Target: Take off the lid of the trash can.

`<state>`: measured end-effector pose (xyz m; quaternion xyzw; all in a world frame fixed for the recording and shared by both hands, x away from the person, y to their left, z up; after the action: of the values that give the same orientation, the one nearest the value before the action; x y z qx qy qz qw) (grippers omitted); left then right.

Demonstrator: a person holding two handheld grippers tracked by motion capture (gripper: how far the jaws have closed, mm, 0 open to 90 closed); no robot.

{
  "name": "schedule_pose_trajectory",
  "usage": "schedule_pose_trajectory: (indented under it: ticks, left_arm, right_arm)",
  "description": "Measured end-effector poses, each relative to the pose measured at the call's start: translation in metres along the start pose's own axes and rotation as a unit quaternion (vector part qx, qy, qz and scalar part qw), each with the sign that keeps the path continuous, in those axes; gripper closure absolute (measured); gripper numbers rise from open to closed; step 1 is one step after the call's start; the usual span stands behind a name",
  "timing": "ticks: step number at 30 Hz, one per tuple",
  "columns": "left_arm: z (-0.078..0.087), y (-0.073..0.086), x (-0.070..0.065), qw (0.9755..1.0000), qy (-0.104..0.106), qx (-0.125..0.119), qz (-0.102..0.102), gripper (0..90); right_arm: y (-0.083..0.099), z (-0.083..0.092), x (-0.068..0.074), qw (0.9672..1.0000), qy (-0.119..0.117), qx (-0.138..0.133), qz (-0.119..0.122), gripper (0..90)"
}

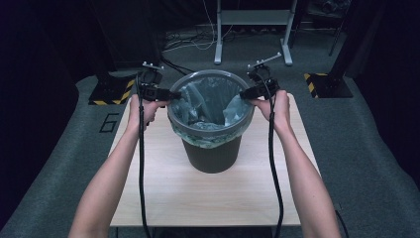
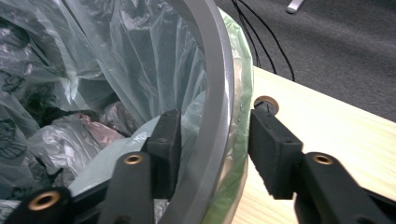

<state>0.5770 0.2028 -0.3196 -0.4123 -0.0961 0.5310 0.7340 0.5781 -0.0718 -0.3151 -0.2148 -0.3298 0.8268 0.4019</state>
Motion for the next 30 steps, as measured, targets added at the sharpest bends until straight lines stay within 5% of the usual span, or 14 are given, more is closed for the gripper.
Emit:
schedule_pose_trajectory:
  ticks: [12,30]
  left_arm:
    - [0.001,-0.001,-0.001,1.0000,-0.006,-0.006,-0.004,63.1]
    - [0.020,-0.021,-0.028,0.9991,-0.005,-0.031,-0.029,64.4]
  right_arm:
    - [-0.011,0.010,0.005,0.9997,0.016,-0.012,0.015,66.0]
    - [-0.014,0.030,-0.007,0.9993,-0.002,-0.032,-0.021,69.3]
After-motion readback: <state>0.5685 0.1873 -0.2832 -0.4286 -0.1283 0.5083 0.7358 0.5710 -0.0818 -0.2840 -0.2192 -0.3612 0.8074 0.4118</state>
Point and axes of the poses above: each handheld gripper's, and its own axes: z roughly backward along the jaws, y roughly out of its underside, x roughly to its left, the point moved 7 cm from there along -z, roughly forward along the jaws, and after that the axes turned 10 degrees about z, right-handed, at the moved point
